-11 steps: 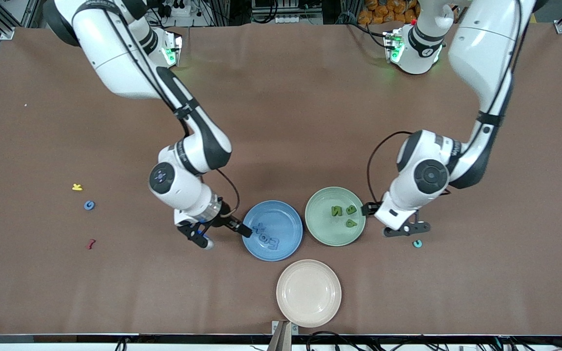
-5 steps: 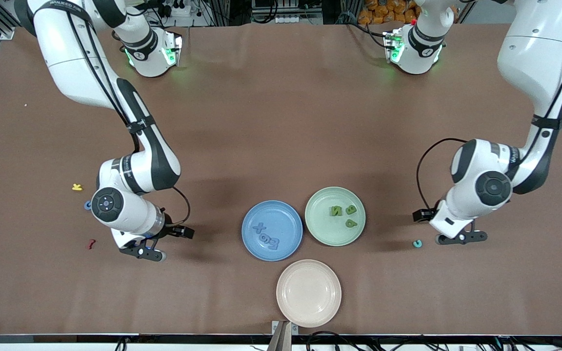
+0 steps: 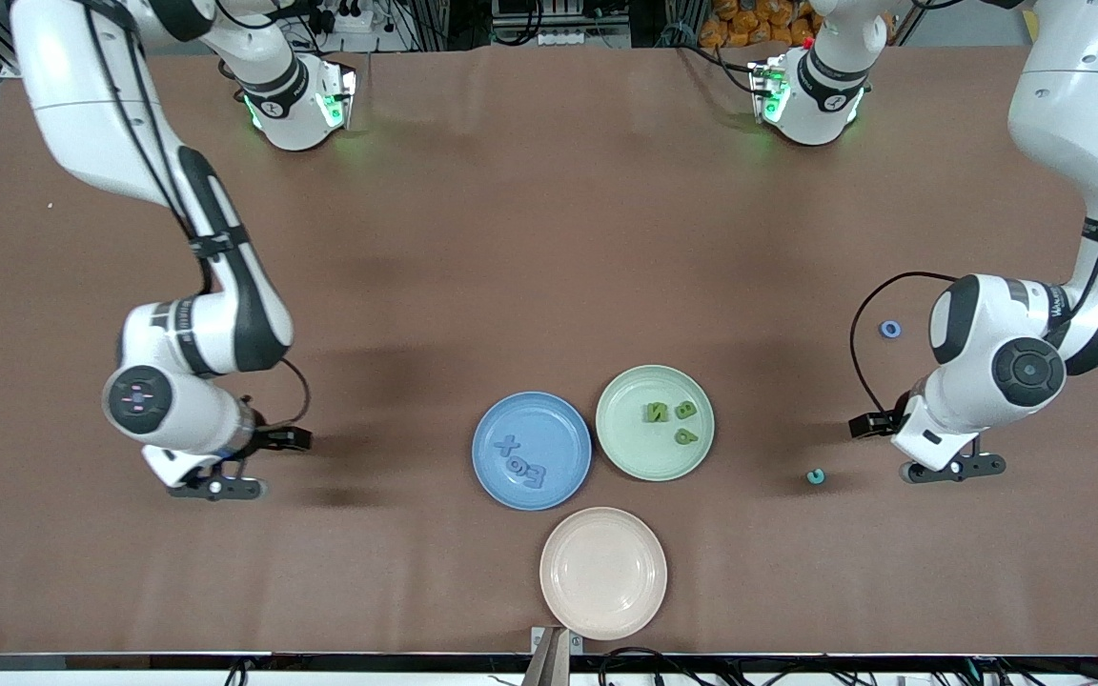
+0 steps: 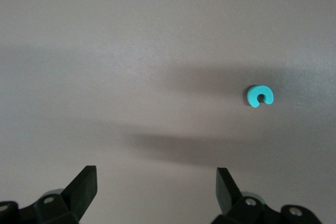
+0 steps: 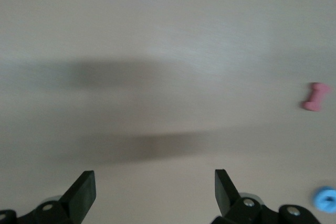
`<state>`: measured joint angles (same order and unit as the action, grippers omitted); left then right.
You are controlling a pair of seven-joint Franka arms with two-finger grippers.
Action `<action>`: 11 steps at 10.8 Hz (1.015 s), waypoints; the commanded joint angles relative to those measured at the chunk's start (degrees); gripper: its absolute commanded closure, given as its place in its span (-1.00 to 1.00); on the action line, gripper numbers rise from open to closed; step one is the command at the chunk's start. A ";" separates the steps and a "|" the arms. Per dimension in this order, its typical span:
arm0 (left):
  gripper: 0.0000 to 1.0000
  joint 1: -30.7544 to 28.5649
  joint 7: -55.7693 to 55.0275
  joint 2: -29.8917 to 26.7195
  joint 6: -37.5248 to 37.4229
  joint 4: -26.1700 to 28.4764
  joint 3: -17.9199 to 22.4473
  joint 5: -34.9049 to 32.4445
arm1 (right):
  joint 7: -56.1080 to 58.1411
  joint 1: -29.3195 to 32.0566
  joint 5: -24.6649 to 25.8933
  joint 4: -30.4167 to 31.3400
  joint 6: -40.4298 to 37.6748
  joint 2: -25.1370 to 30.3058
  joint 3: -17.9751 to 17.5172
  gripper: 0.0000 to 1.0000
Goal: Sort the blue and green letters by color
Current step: 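Grasp the blue e with the right gripper while the left gripper withdraws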
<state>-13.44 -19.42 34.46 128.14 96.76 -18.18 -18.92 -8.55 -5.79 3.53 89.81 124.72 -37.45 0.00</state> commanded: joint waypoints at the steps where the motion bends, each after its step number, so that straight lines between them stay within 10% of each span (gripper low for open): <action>1: -1.00 3.13 4.02 -7.36 -0.60 3.42 5.22 0.28 | 10.54 6.21 0.95 16.23 11.37 7.47 -0.96 -1.00; 11: -1.00 6.33 20.27 -29.88 -17.71 8.02 12.64 19.16 | 26.57 20.29 0.69 23.13 17.75 6.61 -0.96 -1.00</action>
<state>-7.64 -4.64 8.90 116.04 104.56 -7.04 -4.77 18.56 13.31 3.57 111.17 141.94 -32.02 0.04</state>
